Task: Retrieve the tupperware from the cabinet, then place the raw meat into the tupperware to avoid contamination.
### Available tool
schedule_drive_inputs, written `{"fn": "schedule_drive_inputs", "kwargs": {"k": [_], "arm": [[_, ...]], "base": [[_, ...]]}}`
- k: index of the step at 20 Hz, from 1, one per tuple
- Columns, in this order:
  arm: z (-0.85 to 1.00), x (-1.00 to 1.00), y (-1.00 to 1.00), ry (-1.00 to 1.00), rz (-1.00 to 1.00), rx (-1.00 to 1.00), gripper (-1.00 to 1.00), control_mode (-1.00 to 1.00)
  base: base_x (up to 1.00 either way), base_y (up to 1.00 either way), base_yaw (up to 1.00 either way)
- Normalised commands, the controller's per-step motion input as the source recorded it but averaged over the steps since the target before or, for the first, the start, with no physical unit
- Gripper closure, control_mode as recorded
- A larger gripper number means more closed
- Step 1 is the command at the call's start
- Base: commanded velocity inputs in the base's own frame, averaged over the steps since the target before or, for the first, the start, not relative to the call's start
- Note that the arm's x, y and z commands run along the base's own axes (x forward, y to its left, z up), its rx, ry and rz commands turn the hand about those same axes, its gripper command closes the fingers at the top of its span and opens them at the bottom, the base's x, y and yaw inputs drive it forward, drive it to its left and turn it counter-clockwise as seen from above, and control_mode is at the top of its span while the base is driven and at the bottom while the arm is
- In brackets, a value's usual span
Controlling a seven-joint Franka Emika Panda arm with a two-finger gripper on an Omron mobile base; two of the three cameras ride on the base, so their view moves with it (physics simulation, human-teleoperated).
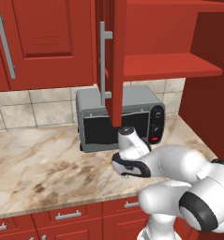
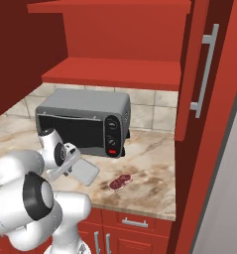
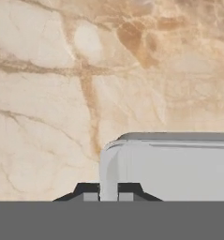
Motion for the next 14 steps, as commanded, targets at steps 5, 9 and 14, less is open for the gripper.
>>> {"fn": "schedule_drive_inputs", "kwargs": {"k": [5,9,14], "arm": [[-0.38,0.0,-0.1,0.0,-0.02,0.0,1.0,-1.0],[-0.32,0.0,-0.04,0.02,-0.03,0.01,1.0,-1.0],[-0.28,0.0,0.0,0.05,-0.02,0.01,1.0,-1.0]], "base": [[0.0,0.0,0.0],[0.0,0.0,0.0],[0.0,0.0,0.0]]}}
